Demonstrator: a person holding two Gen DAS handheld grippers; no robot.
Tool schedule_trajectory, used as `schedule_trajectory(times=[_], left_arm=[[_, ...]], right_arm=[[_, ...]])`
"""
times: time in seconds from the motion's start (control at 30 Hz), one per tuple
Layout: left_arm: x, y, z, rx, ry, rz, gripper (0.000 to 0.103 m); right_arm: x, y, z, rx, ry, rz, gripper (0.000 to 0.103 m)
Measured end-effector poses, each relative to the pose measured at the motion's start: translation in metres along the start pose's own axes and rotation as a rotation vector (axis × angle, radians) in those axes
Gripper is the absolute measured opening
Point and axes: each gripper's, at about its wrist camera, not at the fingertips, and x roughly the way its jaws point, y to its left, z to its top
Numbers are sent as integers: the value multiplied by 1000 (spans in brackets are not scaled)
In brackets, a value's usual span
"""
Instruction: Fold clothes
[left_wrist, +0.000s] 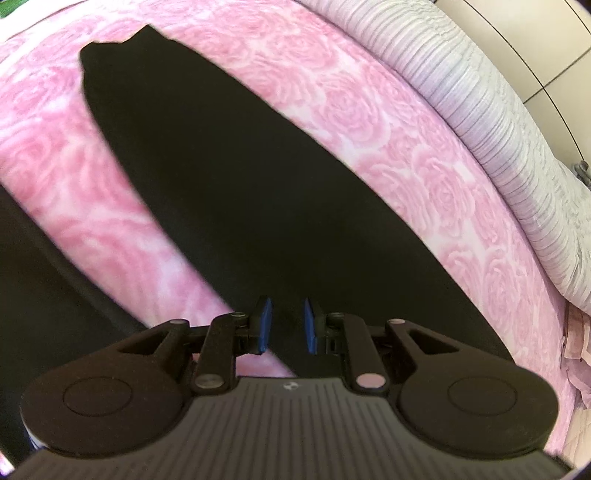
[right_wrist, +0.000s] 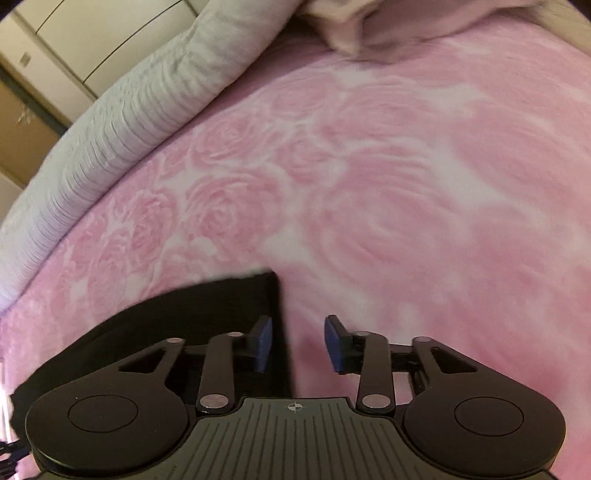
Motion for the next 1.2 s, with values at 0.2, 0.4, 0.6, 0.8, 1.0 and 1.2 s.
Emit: schedule_trajectory(times=[0.2,0.4,0.6,0.8,1.0,1.2], left_arm=[[-7,22,-14,-39,31,-14,14],[-14,38,-21,-34,61,-44,14],[-34,71,-23,-21,56,-55,14],[-78,129,-18,-28,5,5,15],[-127,217,-14,-168,-96,91,24],[-146,289,-10,-415,-207,82,31]], right_arm=[[-96,-70,-118,322,70,13,50],[-116,-84,-205,523,24,58,51],[-96,-65,-202,560,-92,14,12],[-136,-36,-198,488,-115,-212,9],[-115,-34,-214,475,-67,-283,20],[-118,-30,-225,518,-88,-248,47]])
